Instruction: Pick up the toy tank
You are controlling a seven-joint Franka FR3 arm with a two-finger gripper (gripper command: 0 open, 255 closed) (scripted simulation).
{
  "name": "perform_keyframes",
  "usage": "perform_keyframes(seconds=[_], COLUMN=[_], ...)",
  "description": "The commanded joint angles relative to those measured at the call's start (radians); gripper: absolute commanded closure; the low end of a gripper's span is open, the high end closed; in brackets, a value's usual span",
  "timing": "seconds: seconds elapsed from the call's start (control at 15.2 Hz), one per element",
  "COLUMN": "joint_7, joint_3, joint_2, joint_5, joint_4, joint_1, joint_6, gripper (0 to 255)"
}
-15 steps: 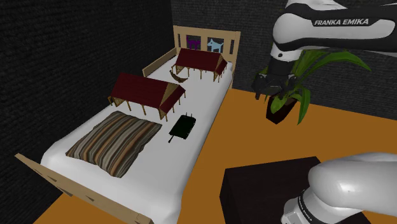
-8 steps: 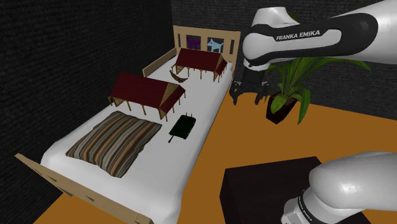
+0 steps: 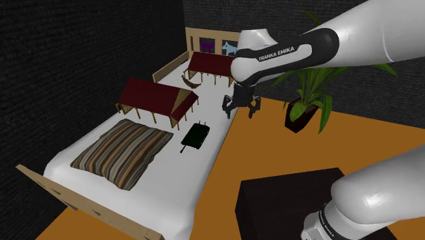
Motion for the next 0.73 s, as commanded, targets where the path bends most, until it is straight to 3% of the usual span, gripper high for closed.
perform_keyframes(seconds=[0.0, 0.4, 0.66], joint_7=[0.053, 0.211, 0.314], joint_3=[0.035, 0.097, 0.102], joint_2=[0.079, 0.319, 0.484], joint_5=[-0.027, -0.159, -0.265], joint_4=[0.049, 0.197, 0.323], joint_1=[0.005, 0.037, 0.09], joint_6=[0.033, 0.109, 0.128], gripper=[0, 0, 0])
